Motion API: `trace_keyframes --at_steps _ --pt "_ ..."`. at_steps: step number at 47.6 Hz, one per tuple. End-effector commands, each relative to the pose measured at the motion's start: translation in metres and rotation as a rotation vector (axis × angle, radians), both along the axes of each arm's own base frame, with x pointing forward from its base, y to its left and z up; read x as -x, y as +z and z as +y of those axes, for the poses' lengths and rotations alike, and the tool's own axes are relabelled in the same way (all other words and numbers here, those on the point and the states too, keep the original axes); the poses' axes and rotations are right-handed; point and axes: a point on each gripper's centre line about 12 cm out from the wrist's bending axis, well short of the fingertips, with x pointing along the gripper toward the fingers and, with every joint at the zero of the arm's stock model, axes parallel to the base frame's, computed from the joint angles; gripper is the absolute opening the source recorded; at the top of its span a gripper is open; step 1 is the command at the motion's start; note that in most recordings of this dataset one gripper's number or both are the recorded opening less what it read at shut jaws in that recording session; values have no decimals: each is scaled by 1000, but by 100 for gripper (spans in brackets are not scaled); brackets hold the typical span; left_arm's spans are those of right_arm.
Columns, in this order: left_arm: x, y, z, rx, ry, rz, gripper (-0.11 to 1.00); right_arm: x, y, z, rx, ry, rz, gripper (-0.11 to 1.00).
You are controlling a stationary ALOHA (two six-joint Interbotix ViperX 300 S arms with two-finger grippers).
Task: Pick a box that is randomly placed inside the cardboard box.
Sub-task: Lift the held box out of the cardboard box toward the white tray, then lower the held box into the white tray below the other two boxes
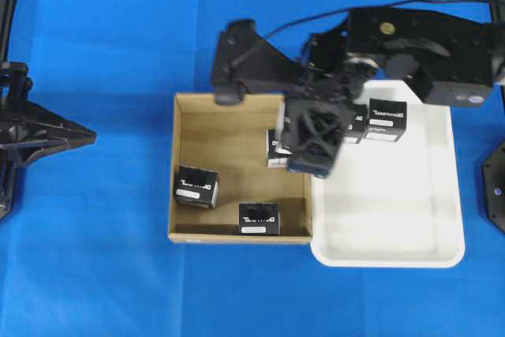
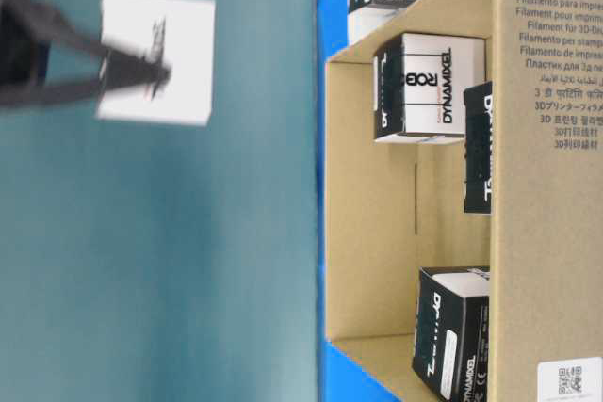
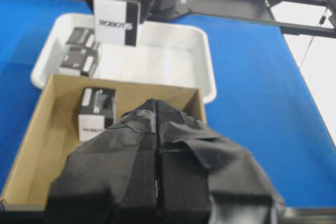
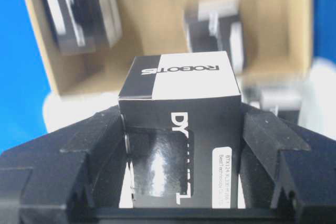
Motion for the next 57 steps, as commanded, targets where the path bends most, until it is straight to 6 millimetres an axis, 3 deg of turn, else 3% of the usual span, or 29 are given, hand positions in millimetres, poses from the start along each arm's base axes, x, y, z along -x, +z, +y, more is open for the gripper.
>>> trace_keyframes --at_steps 1,11,23,44,57 --pt "-1 10 0 -1 -2 -26 -7 12 -1 3 3 9 6 57" --pt "0 9 0 -1 -2 -23 -7 42 -23 1 19 4 14 57" --pt "-1 8 0 -1 -2 -20 -7 73 -79 6 21 7 51 57" --pt "-1 10 0 5 -1 -29 -7 70 -141 9 41 20 -9 57" --pt "-1 9 -1 12 -2 -26 -7 72 -161 11 48 79 30 57"
